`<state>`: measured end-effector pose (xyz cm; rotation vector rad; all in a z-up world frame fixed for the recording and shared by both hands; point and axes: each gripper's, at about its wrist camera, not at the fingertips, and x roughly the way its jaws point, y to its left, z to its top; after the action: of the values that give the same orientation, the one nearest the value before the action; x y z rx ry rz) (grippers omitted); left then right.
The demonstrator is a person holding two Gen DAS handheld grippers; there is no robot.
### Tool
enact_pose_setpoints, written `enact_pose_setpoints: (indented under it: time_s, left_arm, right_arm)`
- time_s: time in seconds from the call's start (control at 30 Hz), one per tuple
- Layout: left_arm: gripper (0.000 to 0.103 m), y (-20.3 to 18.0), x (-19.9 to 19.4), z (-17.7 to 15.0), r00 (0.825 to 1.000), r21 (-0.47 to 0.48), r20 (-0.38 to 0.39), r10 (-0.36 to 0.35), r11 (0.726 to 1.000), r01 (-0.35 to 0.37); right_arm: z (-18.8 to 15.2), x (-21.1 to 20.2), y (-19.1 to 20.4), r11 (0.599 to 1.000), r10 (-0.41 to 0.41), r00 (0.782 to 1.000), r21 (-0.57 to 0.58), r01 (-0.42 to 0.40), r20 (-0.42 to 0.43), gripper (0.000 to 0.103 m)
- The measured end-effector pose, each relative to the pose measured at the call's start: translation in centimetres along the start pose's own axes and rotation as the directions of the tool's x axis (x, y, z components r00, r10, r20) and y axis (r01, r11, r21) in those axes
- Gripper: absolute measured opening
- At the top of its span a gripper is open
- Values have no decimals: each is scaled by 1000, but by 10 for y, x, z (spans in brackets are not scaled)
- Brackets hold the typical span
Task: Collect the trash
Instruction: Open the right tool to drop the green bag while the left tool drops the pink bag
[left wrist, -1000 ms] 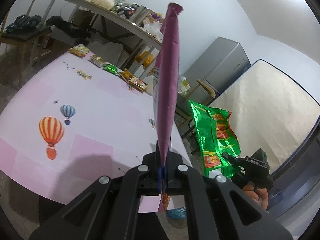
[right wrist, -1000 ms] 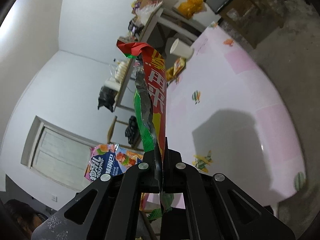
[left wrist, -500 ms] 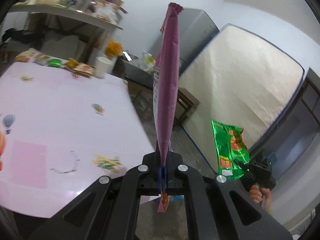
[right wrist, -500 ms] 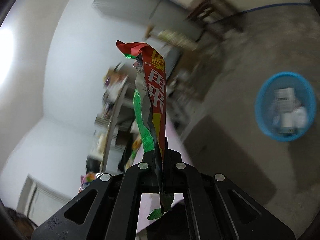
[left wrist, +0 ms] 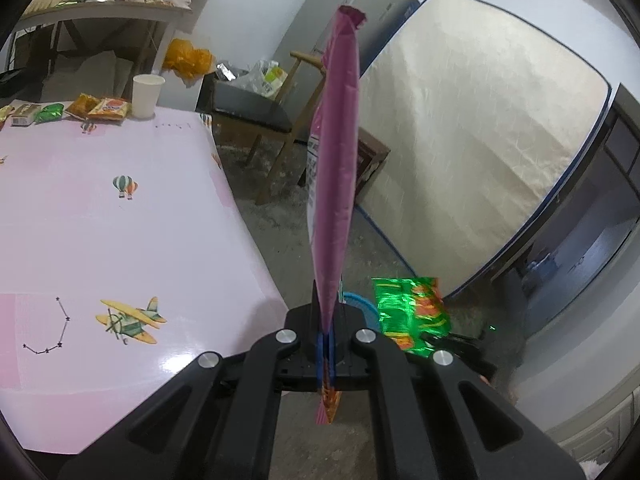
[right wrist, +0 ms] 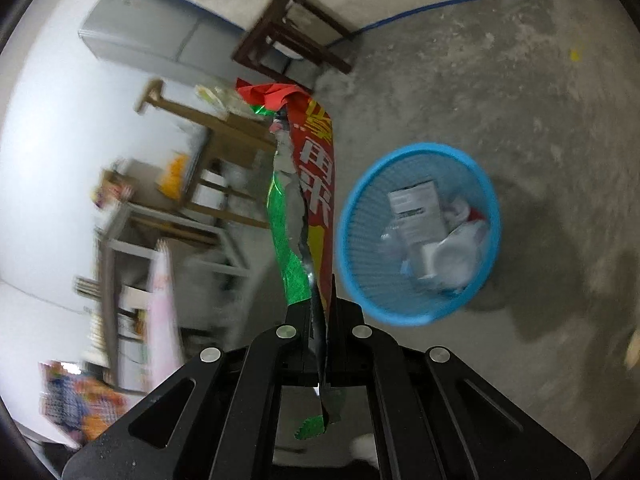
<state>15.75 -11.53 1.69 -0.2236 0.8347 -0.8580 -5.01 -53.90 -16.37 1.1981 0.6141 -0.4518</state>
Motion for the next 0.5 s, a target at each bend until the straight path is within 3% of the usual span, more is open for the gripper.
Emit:
enact_pose_setpoints:
  time_s: [0.07,0.17,0.2,0.23,0.3,0.37,0.5]
  left_arm:
    - [1,0,8,2,1000,4,-13,9,1000,-9]
    - [1,-6,24,3,999,13,-35,18,1000,-18]
    - [1,-8,31,3,999,13,-48,18,1000,-18]
    - [1,-11,38,3,998,16,-62,16,1000,-15]
    - [1,-17,51,3,996,28,-87,9,1000,-7]
    - [1,-26,67,2,993,43,-116,-6,999,11]
    - [1,-45,103,2,982,40,-178,-63,997,71]
  right_arm:
    - [8,23,-8,999,-42,999,-23,41,-21,0]
    - [19,64,-23,992,-108,993,-66,105,-49,9]
    - [21,72,-29,990,-128,990,-65,124,-64,20]
    - [22,84,-39,989,-140,986,-54,135,-90,44]
    - [22,104,-65,979,-203,969,-1,205,-138,59]
    - [21,108,-82,971,-228,962,39,237,-153,59]
    - [19,83,-89,981,-178,980,67,184,-91,70]
